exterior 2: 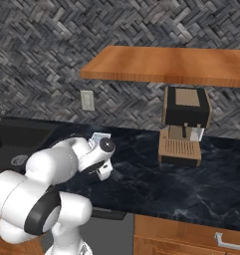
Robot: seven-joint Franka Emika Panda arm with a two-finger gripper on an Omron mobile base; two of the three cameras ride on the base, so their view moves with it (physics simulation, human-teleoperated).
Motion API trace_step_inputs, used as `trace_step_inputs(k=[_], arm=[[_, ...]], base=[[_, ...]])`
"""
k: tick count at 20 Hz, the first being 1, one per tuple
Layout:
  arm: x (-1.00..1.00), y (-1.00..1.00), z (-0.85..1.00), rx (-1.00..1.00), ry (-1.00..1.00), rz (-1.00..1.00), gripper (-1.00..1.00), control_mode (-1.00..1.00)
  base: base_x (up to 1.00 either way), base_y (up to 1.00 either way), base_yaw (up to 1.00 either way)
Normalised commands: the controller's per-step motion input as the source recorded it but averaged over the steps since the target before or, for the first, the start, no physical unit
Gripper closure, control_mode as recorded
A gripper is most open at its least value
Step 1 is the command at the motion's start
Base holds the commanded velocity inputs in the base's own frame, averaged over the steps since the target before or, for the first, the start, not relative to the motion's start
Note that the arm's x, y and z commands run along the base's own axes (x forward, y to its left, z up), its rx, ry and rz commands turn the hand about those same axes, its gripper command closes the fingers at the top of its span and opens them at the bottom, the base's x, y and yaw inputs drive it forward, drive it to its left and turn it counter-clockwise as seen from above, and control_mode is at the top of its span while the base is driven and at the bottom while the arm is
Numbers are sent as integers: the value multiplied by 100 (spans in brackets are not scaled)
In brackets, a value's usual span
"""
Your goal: The ice cube tray has been filled with water. Take the tray and place it in the freezer to make ice. Close the freezer door after placing the tray.
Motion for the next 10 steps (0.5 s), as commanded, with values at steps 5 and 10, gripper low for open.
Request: trace_step_inputs(k=[5, 10], arm=[[22, 0, -26, 0, 0, 0, -100, -100], [22, 0, -21, 2, 0, 0, -100, -100]], base=[[0, 0, 0], [0, 0, 0]])
